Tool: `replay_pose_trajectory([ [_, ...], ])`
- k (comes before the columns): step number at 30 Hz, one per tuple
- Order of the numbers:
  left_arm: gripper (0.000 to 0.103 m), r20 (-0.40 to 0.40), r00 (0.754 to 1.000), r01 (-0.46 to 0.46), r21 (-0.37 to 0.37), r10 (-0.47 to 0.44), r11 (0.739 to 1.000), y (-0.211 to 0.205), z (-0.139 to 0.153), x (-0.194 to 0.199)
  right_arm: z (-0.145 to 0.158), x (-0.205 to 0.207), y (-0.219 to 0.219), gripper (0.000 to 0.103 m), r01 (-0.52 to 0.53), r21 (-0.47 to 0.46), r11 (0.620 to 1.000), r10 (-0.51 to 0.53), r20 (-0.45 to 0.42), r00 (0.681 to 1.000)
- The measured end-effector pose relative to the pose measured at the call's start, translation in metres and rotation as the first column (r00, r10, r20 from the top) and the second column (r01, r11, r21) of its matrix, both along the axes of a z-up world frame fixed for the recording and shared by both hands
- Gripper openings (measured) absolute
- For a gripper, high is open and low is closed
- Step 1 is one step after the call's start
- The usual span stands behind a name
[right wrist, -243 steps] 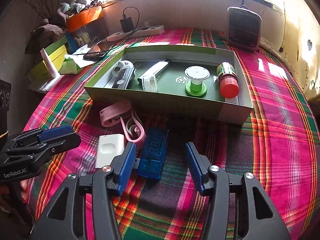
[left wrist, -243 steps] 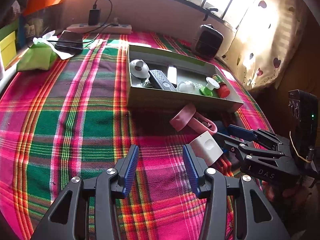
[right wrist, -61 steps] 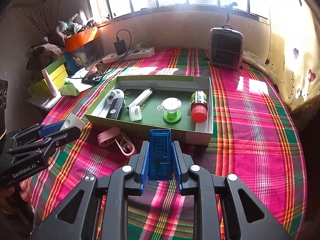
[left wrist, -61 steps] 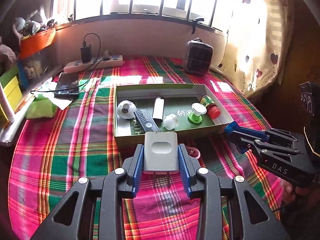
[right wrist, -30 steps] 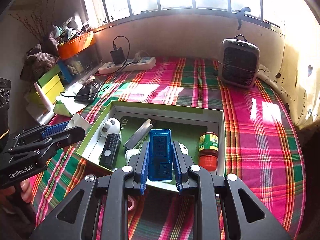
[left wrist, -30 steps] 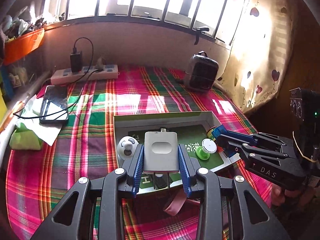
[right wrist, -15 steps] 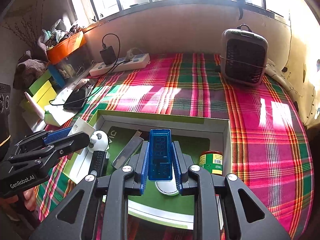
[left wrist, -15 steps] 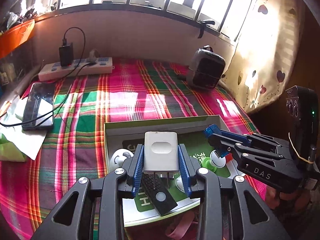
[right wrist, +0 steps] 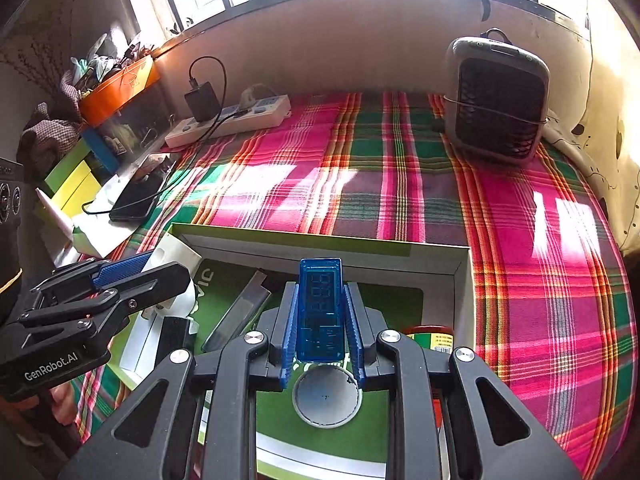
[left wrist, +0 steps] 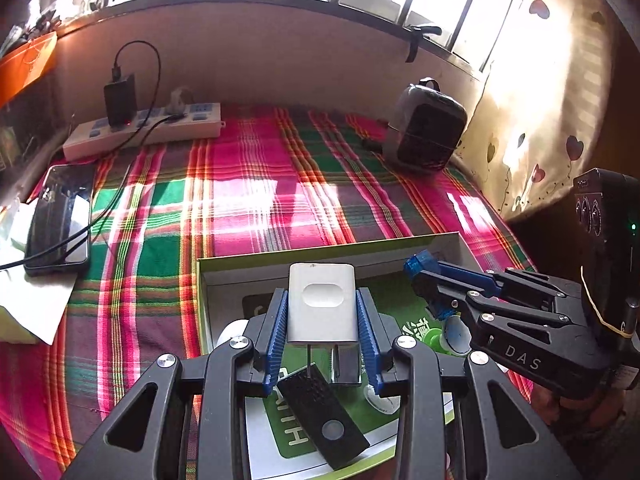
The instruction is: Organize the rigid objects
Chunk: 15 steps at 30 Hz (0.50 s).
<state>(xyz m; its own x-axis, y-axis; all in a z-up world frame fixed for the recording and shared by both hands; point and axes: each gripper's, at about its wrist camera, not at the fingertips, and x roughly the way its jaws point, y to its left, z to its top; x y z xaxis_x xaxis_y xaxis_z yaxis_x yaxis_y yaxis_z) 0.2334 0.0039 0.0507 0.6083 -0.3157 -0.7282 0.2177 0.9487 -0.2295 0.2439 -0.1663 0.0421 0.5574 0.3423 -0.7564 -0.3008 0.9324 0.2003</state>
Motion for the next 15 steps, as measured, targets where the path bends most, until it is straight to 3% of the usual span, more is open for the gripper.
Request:
replay_pose_trajectory([
  [15, 0.032, -0.043, 0.999, 0.01, 0.029, -0.008, 1.0, -0.009, -0.018, 0.016, -0.018, 0.017, 0.005, 0.023, -0.009, -0.019, 1.0, 0.008, -0.041, 0.999],
])
